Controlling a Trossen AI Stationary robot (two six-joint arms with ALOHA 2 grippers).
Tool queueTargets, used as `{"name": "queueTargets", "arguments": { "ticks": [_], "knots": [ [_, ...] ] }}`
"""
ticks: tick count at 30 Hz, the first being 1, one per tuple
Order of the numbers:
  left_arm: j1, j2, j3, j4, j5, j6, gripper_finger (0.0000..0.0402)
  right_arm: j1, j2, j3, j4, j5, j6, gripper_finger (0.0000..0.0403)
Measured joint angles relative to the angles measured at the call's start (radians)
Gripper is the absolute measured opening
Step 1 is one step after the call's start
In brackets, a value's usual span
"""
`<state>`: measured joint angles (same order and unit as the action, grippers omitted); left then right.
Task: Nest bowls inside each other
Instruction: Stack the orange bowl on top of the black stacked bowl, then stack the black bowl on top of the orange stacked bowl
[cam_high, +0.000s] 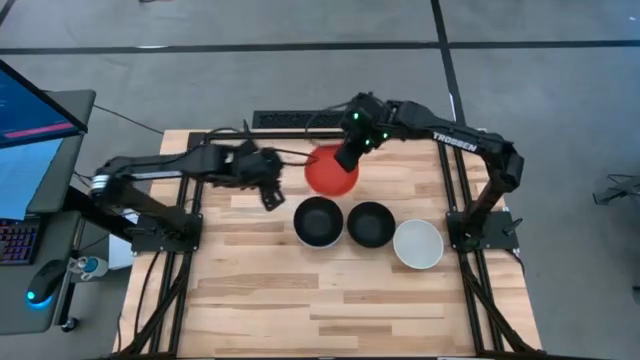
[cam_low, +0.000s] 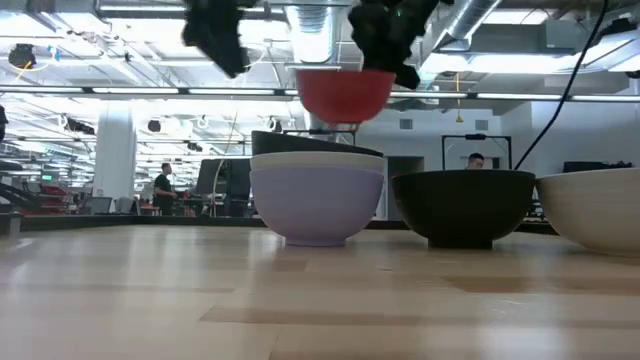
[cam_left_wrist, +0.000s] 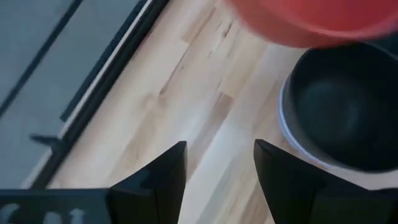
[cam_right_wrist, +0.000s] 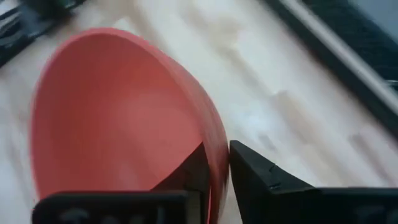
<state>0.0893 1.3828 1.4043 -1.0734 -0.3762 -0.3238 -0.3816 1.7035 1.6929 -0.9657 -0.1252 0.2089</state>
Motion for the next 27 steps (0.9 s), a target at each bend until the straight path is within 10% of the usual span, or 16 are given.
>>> {"name": "queueTargets", "arguments": {
  "ticks": [10,27],
  "knots": [
    [-0.081,-0.292,-0.321,0.140,-0.065,-0.173,0.0179,0.162,0.092,-0.009,0.041,0.017,0.161,0.0083],
    [-0.145,-0.330,-0.363,0.086,-0.110,-0.125,0.0179,0.235,0.184,0.005,0.028,0.091,0.309,0.0083]
  ]
}}
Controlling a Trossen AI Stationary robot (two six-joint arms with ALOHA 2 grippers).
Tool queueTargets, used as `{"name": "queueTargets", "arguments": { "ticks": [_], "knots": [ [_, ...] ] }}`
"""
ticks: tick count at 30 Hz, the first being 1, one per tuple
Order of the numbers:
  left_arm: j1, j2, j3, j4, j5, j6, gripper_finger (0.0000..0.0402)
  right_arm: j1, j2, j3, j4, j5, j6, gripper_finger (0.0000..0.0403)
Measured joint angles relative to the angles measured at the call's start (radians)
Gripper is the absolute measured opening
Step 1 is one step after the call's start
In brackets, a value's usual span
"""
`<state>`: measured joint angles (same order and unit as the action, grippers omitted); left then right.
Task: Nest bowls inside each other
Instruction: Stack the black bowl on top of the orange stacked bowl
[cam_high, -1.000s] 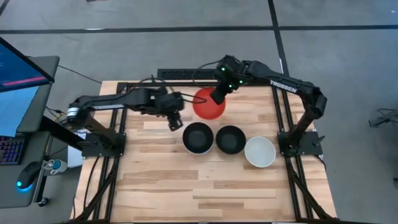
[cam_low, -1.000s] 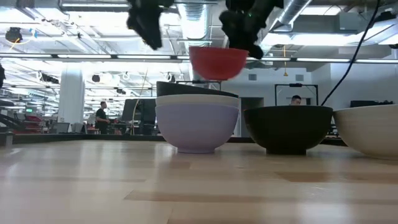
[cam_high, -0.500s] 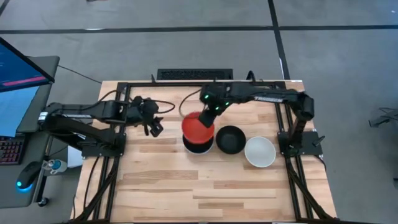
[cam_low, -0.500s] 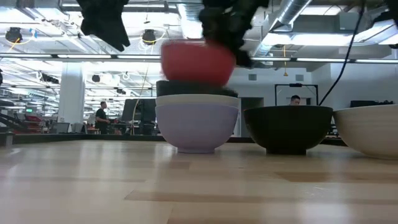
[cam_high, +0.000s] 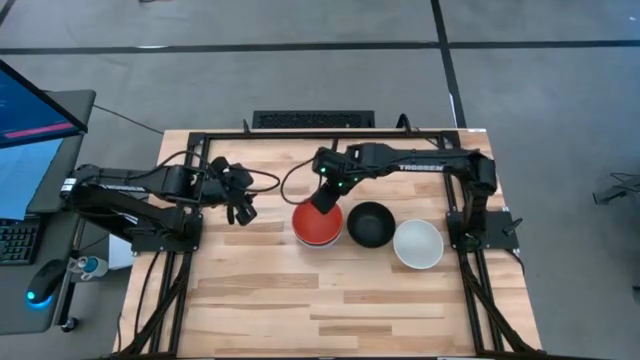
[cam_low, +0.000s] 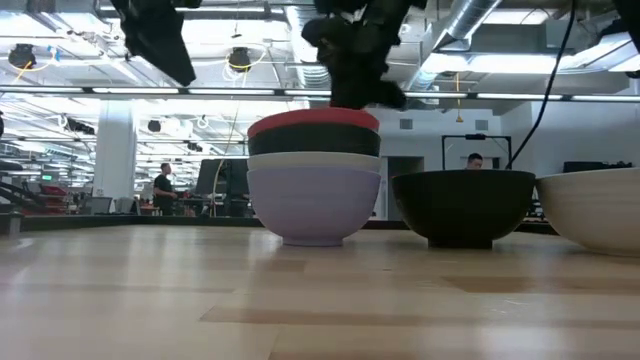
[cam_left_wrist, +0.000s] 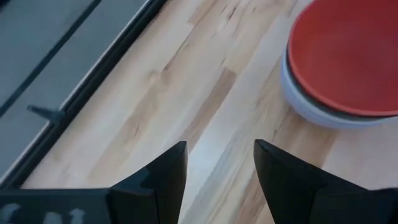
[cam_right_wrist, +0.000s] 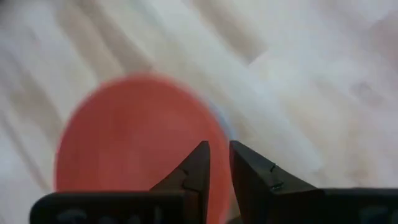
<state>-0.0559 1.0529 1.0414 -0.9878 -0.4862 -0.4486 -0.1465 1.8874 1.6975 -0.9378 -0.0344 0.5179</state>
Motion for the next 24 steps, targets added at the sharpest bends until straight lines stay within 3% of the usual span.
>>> {"name": "queueTargets", "arguments": {
  "ticks": [7,11,24],
  "knots": [
    [0.000,0.000,0.000,0.067,-0.017,0.043,0.0179,-0.051,-0.058,0.046,-0.297,0.193,-0.017,0.0083],
    [-0.006,0.007,0.000,0.097,-0.012,0.021,0.0179,-0.084,-0.055,0.014,-0.418,0.196,-0.018,0.0083],
    [-0.046,0.041,0.000,0.108,-0.027,-0.007,0.0179,-0.063,-0.097,-0.256,-0.404,0.107,-0.030,0.0083]
  ]
}}
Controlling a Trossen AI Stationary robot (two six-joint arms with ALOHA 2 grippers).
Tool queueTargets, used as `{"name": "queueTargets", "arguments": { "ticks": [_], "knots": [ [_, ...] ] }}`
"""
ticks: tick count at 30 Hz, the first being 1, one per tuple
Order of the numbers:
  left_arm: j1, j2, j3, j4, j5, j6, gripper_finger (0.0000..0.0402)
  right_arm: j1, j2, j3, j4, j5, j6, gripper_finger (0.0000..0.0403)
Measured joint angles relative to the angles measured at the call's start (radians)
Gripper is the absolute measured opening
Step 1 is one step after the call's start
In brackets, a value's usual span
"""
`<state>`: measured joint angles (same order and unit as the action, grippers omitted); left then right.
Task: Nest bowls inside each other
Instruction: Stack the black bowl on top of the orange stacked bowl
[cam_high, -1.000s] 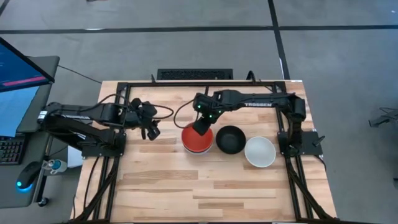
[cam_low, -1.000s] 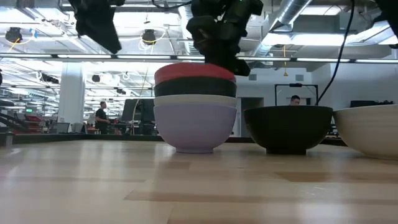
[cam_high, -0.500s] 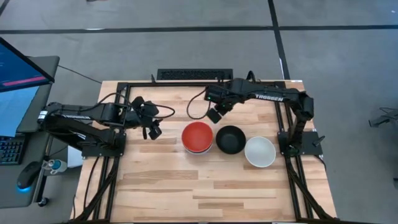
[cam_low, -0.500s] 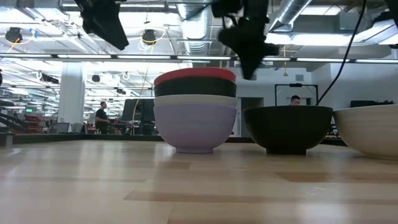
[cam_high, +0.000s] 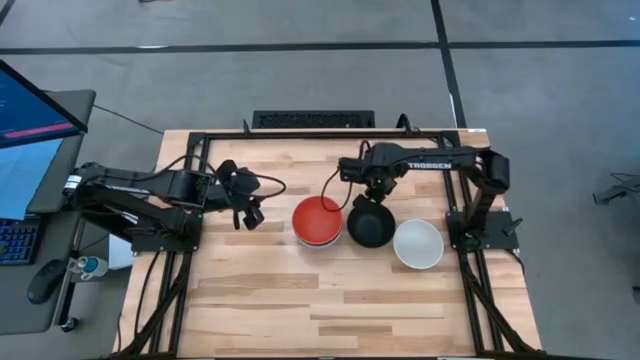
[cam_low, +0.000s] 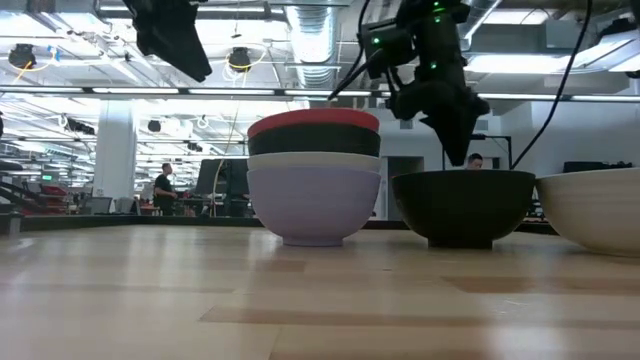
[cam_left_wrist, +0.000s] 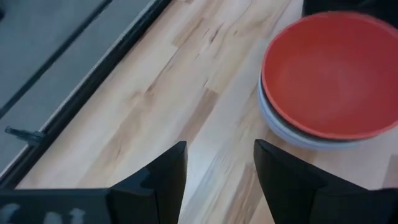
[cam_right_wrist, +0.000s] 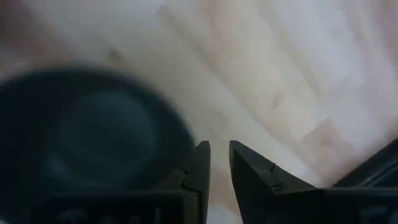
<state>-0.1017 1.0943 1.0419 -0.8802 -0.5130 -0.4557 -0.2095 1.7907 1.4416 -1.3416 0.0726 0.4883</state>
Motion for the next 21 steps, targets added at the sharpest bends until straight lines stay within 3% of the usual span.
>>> {"name": "queueTargets", "arguments": {
  "ticks": [7,16,21],
  "knots": [
    [0.000,0.006,0.000,0.006,0.000,0.011,0.0179,0.038,-0.043,-0.094,0.082,-0.108,0.012,0.0083],
    [0.007,0.006,0.000,0.008,0.006,0.014,0.0179,0.064,-0.053,-0.110,0.148,-0.090,0.012,0.0086],
    [0.007,0.006,0.000,0.003,0.012,-0.002,0.0179,0.058,-0.052,-0.155,0.162,-0.092,0.012,0.0117]
  ]
}}
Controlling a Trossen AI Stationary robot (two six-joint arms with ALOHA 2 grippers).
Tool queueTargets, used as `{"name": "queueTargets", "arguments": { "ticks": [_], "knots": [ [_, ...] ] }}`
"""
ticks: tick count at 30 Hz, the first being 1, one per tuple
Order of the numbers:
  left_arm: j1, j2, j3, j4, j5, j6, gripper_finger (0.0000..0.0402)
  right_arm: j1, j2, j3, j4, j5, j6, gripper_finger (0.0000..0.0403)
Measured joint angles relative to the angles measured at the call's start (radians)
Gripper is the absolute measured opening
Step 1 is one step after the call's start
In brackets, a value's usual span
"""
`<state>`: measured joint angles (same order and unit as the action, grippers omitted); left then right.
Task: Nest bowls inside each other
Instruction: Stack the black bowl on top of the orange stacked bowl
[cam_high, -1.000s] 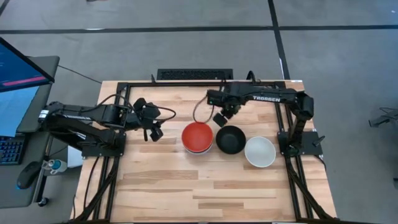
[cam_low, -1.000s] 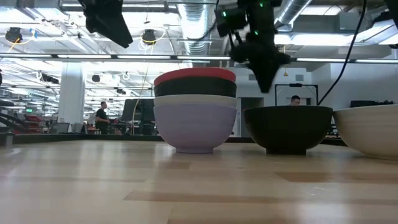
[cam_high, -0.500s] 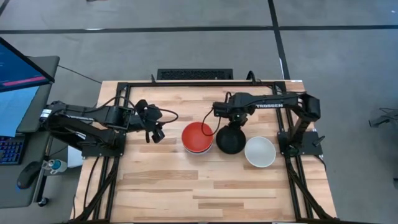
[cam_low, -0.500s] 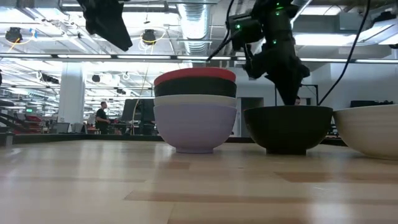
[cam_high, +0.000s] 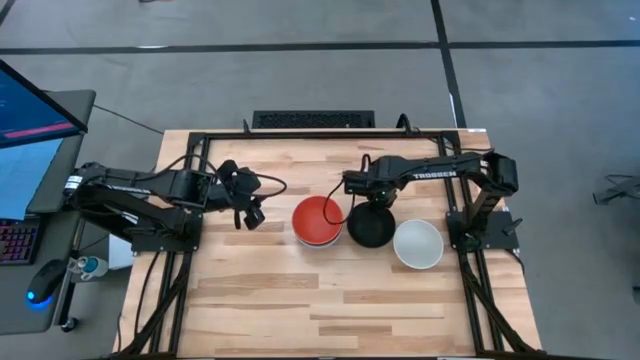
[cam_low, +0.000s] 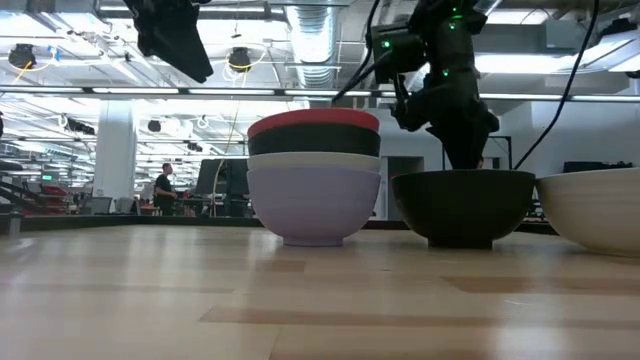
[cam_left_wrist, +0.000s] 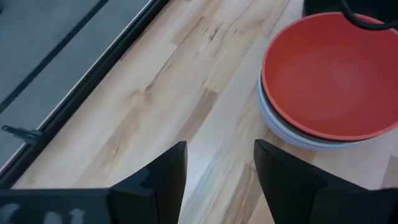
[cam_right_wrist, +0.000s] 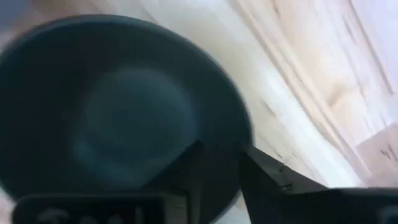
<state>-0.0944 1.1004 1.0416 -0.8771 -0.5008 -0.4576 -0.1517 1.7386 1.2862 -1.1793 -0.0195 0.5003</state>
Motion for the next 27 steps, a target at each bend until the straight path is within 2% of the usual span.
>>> {"name": "queueTargets", "arguments": {
  "ticks": [4,8,13,21,27],
  "knots": [
    [0.000,0.000,0.000,0.000,0.007,0.000,0.0179,0.000,0.000,-0.002,-0.021,0.057,-0.001,0.0160],
    [0.013,0.000,0.000,0.000,0.011,0.003,0.0179,0.001,0.000,-0.002,-0.018,0.062,0.003,0.0203],
    [0.029,0.000,0.000,0.000,0.024,0.008,0.0179,0.001,0.000,-0.009,0.010,0.049,0.005,0.0228],
    [0.029,0.000,0.000,-0.007,0.025,0.008,0.0179,-0.008,0.000,-0.100,0.062,0.009,0.027,0.0205],
    [0.030,0.000,0.000,-0.007,0.025,0.010,0.0179,-0.008,0.000,-0.106,0.096,0.017,0.029,0.0152]
  ]
}}
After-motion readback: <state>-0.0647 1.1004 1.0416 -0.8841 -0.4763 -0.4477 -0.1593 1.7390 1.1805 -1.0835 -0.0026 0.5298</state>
